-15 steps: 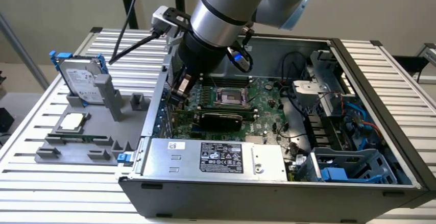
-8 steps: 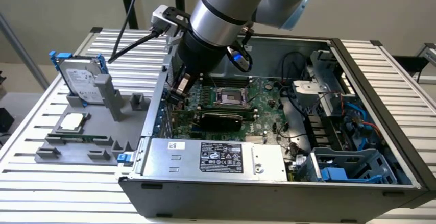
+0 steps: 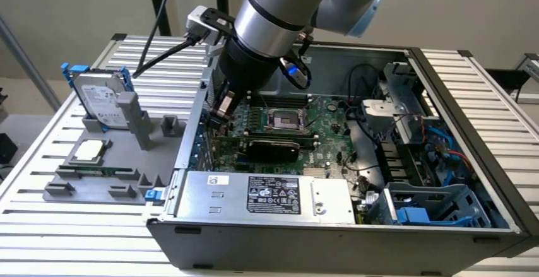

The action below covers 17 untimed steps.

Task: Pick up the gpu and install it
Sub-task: 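Press down on the gpu until it lock into place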

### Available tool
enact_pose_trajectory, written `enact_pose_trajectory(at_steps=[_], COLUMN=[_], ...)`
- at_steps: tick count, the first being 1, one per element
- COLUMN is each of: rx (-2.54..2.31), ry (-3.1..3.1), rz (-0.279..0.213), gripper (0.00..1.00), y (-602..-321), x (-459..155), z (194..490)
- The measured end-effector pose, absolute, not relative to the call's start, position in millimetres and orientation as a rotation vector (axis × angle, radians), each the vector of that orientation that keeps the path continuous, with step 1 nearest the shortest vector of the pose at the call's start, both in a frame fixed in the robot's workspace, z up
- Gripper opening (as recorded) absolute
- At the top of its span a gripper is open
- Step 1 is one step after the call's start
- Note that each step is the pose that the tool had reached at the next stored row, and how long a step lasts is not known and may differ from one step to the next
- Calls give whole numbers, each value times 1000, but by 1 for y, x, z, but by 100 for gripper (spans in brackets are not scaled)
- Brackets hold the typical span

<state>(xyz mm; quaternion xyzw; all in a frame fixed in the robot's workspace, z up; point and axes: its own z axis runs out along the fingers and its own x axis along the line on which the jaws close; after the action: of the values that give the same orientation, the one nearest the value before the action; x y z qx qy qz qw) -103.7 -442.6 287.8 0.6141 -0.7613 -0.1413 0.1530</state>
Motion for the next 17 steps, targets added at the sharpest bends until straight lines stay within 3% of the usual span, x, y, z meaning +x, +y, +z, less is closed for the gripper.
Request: enact_pose_trajectory(at_steps=[17], rx=[1742], ry=[-2182], rz=[-373], gripper=[11], y=[-442], x=[-105], z=[287])
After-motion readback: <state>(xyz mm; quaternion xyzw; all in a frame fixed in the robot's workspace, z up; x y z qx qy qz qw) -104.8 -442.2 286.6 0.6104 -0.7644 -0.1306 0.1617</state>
